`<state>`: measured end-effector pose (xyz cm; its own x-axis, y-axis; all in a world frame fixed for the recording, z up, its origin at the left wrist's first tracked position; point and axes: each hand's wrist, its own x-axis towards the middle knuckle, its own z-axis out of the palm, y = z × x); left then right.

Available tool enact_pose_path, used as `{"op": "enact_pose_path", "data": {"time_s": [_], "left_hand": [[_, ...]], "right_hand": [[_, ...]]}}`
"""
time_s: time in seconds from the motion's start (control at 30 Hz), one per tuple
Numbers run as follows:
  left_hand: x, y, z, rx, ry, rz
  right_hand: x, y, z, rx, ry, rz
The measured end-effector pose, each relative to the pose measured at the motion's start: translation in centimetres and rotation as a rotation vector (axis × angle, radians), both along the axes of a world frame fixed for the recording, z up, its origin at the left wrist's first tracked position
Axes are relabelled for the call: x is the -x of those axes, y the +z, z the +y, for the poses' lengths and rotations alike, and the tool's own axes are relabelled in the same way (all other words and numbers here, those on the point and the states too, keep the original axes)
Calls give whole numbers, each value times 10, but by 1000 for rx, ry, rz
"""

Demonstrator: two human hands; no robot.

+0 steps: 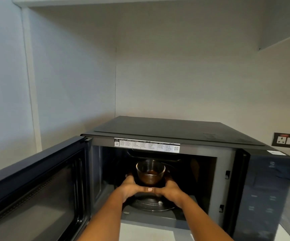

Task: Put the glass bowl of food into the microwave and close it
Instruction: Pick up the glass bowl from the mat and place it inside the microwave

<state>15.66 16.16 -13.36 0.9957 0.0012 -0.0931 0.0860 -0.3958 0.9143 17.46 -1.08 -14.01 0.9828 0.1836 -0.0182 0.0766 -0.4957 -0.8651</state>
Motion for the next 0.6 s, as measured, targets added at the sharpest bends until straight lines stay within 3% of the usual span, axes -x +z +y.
{"op": "enact_pose_path", "data": {"time_s": [0.37, 0.6], "left_hand": [[97, 26, -5, -30, 36, 44], [189, 41, -5, -215, 62, -173]], "right_hand": [[96, 25, 6, -1, 50, 14], [186, 30, 12, 1, 75, 42]]}}
